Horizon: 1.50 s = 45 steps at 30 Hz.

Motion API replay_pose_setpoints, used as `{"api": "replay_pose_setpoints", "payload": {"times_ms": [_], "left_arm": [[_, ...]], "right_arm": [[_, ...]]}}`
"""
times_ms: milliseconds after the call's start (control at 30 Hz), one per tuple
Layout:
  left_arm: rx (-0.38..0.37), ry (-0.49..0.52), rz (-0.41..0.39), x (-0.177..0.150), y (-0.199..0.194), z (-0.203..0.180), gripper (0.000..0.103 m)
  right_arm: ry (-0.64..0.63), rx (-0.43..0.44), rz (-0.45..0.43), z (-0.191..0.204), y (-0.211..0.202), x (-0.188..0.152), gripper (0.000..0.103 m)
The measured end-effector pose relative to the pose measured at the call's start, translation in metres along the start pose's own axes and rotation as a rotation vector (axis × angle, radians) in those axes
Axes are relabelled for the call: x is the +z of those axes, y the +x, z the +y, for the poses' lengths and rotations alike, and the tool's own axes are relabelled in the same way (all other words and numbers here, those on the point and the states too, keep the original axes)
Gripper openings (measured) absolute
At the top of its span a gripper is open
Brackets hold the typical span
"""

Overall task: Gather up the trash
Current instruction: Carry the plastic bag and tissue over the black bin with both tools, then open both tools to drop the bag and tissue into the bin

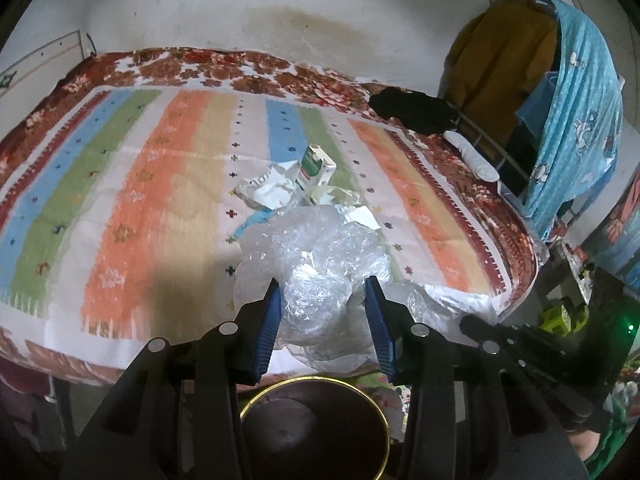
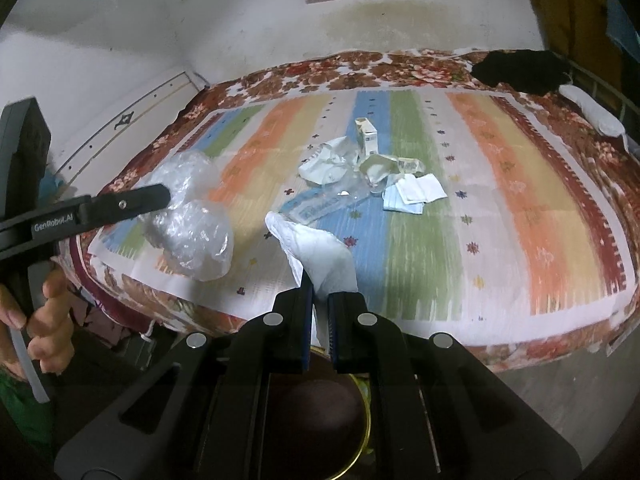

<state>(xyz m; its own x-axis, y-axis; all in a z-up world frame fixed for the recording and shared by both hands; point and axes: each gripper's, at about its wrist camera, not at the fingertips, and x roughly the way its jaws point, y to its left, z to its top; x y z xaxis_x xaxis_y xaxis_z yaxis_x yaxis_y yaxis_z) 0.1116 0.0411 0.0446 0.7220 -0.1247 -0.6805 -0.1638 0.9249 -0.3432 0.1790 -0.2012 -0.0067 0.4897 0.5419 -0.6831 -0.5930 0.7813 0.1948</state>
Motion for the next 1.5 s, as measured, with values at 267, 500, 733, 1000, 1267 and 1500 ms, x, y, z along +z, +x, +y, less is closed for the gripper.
{"api": "replay_pose_setpoints", "payload": {"times_ms": [267,500,733,1000,1267,1500], "left_arm": [[0.004,0.003,0.011,-0.027,-0.006,-0.002,0.04],[0.014,-0.022,0.037,-0.056,-0.008,0.002,0.041],[0.042,-0.067,0.098,-0.084,0.0,0.009,0.041],[0.095,-0.031,0.232,-0.112,0.021,0.002,0.041],[0.082,-0.09,0.272,-0.113,0.028,0.011,0.065],[0.082,-0.147,0.257,-0.108,0.026,0.021,0.066]], "right_arm": [[-0.013,0.025,0.045,0.012,-0.002,-0.028,0.006],[-0.002,0.03,0.141,0.021,0.01,-0.058,0.006],[0.036,0.02,0.192,0.022,0.015,-0.078,0.006],[0.08,0.031,0.273,0.023,0.027,-0.101,0.008],[0.126,0.047,0.298,0.018,0.035,-0.103,0.038],[0.142,0.075,0.286,0.016,0.035,-0.097,0.047]]}}
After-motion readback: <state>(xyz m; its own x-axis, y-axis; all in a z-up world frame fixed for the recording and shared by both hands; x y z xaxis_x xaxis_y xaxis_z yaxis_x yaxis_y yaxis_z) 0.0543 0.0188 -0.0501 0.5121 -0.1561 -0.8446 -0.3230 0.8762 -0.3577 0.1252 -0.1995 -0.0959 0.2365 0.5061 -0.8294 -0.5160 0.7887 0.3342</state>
